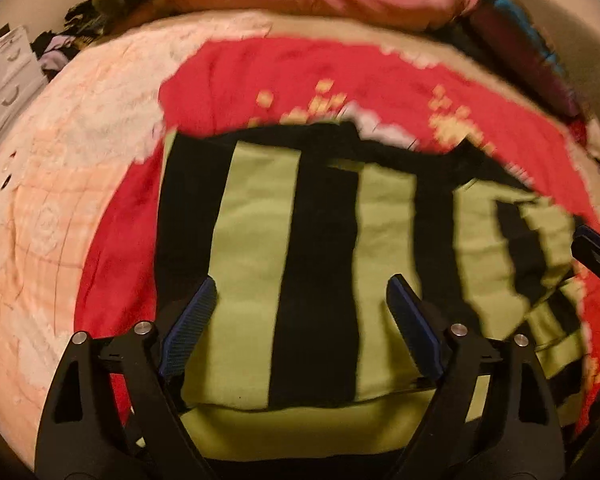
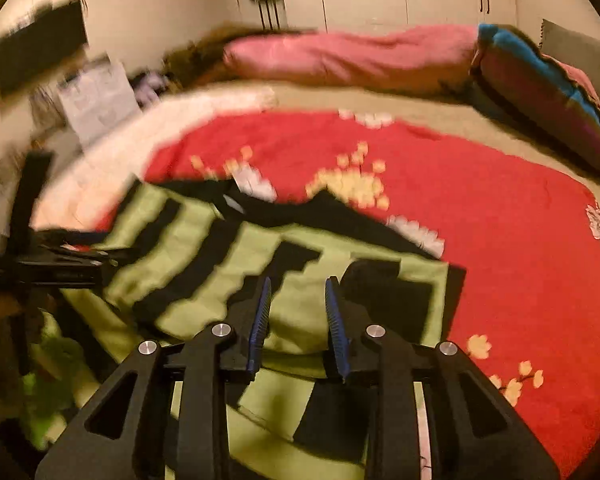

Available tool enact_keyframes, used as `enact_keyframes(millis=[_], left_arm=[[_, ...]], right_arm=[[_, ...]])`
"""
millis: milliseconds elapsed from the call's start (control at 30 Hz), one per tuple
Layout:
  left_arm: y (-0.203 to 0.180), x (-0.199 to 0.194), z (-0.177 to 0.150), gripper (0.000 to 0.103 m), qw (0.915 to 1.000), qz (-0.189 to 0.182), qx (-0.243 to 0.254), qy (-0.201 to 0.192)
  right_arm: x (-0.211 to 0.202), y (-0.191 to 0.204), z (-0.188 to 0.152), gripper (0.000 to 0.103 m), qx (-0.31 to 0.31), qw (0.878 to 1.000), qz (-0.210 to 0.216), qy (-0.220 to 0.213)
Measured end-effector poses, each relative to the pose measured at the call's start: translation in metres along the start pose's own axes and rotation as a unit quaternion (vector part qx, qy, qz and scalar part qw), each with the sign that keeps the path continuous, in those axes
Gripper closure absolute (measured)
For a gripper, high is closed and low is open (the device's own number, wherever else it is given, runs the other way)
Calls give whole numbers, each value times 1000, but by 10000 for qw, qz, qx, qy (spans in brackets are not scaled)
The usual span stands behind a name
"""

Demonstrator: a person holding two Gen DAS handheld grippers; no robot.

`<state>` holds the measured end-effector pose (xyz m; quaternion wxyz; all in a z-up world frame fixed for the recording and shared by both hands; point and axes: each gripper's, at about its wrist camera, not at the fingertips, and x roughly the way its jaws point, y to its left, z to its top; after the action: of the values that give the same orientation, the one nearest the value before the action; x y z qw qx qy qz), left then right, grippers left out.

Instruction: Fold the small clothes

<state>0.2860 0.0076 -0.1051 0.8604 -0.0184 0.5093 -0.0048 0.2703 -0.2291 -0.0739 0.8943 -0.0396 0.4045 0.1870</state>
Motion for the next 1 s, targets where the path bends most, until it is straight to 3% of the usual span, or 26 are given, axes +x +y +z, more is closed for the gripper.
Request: enact_keyframes(millis=[133,267,467,533,667,1000], left_arm=[[4,11,-7,20,9999,100,85,21],[10,13,-7,18,10000,30,3,17],[14,0,-6,17,9996,-191,-196,-21],[17,-6,-6,16,9994,-238,-259,-72],[20,-16,-6,11,9991,-245,-317,-152],[38,-58,-12,10,9976,-162,-494,-460]], right_arm=[[35,-23,-14,72,613,9959,-210,623],[41,-31,-17,71,800,9948,-108,617],[23,-16,-10,46,679,9971,208,255],[10,-12,-7,31,575,9983,117,52],[-4,-15,-6,18,637,9978,135,-104],[-34,-23,-6,15,910,9950,-4,-403]])
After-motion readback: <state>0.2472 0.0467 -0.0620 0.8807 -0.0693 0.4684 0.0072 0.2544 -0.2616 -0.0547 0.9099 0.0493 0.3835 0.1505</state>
